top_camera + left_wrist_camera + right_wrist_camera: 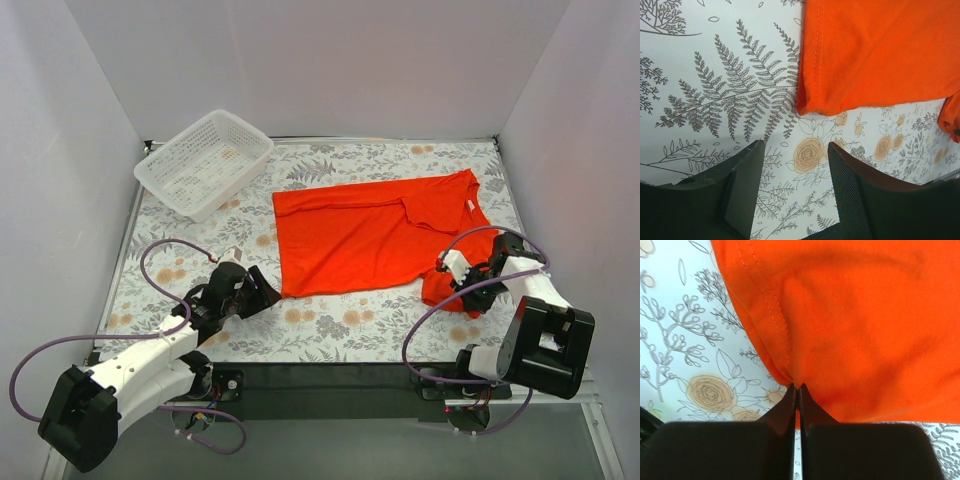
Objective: Fold and stack the t-shirts
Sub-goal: Fold the tshirt
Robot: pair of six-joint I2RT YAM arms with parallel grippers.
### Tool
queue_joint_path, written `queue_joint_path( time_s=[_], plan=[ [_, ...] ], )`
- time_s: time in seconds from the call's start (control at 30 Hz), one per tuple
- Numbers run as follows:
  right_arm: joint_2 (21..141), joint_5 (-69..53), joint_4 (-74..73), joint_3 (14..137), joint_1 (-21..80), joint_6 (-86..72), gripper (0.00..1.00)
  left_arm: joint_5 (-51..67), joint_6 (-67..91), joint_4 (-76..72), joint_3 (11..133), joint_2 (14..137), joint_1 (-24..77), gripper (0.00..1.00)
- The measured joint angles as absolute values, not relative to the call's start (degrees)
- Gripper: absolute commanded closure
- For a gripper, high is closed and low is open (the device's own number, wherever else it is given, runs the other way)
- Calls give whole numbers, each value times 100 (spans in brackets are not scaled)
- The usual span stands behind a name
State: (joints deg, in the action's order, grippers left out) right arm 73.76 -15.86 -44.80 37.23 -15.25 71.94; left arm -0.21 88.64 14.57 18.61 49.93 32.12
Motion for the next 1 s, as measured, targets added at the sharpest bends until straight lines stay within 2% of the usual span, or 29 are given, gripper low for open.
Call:
queue_joint_path(
  time_s=[0.3, 0.63, 0.83, 0.9, 1.0],
  plan=[
    [7129, -2265, -5081, 4451, -1511, 7004, 99, -16, 8759, 1450, 1981, 5288, 3212, 51],
    [7360, -2517, -5306, 4639, -1505, 6799, 98, -16, 8455, 1402, 2418, 5806, 3273, 51],
    [8178, -2569, -5183, 5262, -1391, 6228, 85, -21, 8324, 1347, 2475, 5940, 3288, 51],
    [8460, -2545, -4991, 5430, -1245, 5929, 75, -21, 8309, 1347, 2477, 5957, 3291, 51],
    [8694, -2390, -4630, 5522, -854, 5413, 65, -23, 8287, 1347, 2477, 5955, 3299, 50]
  ],
)
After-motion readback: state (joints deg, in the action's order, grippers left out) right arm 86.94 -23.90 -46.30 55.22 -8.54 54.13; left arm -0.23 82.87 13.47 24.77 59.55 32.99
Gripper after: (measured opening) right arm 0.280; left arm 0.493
